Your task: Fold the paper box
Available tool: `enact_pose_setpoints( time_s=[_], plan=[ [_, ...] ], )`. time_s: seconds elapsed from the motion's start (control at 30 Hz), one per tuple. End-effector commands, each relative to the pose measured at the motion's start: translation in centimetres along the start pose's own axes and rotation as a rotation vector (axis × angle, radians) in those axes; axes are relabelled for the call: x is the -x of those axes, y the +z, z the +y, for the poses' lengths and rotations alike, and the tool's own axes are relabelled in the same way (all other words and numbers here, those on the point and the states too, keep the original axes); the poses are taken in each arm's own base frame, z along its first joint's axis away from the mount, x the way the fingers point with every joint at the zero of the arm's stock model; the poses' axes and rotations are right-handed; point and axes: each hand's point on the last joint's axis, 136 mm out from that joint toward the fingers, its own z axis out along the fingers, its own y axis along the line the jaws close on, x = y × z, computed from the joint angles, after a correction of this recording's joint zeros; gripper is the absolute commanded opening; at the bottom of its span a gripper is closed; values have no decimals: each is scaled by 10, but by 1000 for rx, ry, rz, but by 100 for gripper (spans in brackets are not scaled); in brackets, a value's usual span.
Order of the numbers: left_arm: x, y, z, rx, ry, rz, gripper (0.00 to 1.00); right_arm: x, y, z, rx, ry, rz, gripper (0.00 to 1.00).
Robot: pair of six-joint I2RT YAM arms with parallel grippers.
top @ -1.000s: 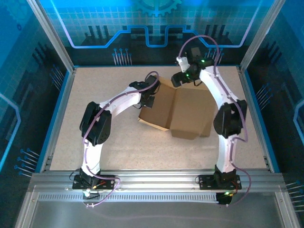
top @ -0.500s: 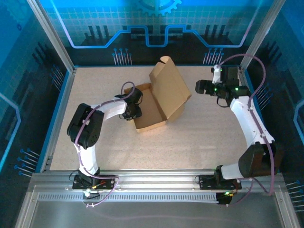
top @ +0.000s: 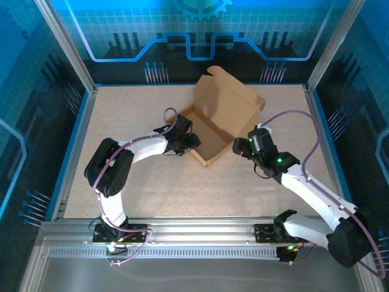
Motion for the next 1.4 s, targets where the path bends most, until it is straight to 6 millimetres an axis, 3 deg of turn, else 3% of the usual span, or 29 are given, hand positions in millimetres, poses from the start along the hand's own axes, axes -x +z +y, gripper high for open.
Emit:
enact_pose_setpoints(
  time_s=[0.0,0.27,0.6,0.77,0.87,0.93,1.03,1.17,1.27,1.37],
  plan=[
    [-17,14,-10,-36,-10,57,53,-3,9,-7,-61,135,-30,86],
    [-34,19,-24,-56,33,69,54,-23,45,35,-38,84,102,83],
    [-22,-15,-4,5,96,-46,58,-49,89,77,-42,35,263,57],
    [-2,-50,18,91,139,-144,81,-70,108,79,-65,17,338,44],
    [10,-66,34,125,141,-184,87,-73,114,73,-101,-29,349,30],
    [17,-74,45,139,127,-200,90,-72,116,68,-126,-52,356,27],
    [28,-84,60,152,106,-223,92,-69,114,62,-142,-63,352,32],
    [36,-90,76,169,84,-236,97,-64,110,56,-160,-64,349,53],
    [39,-90,79,172,83,-239,98,-65,109,53,-172,-51,356,63],
    [39,-90,78,165,82,-237,98,-60,103,52,-180,-47,340,66]
  ],
)
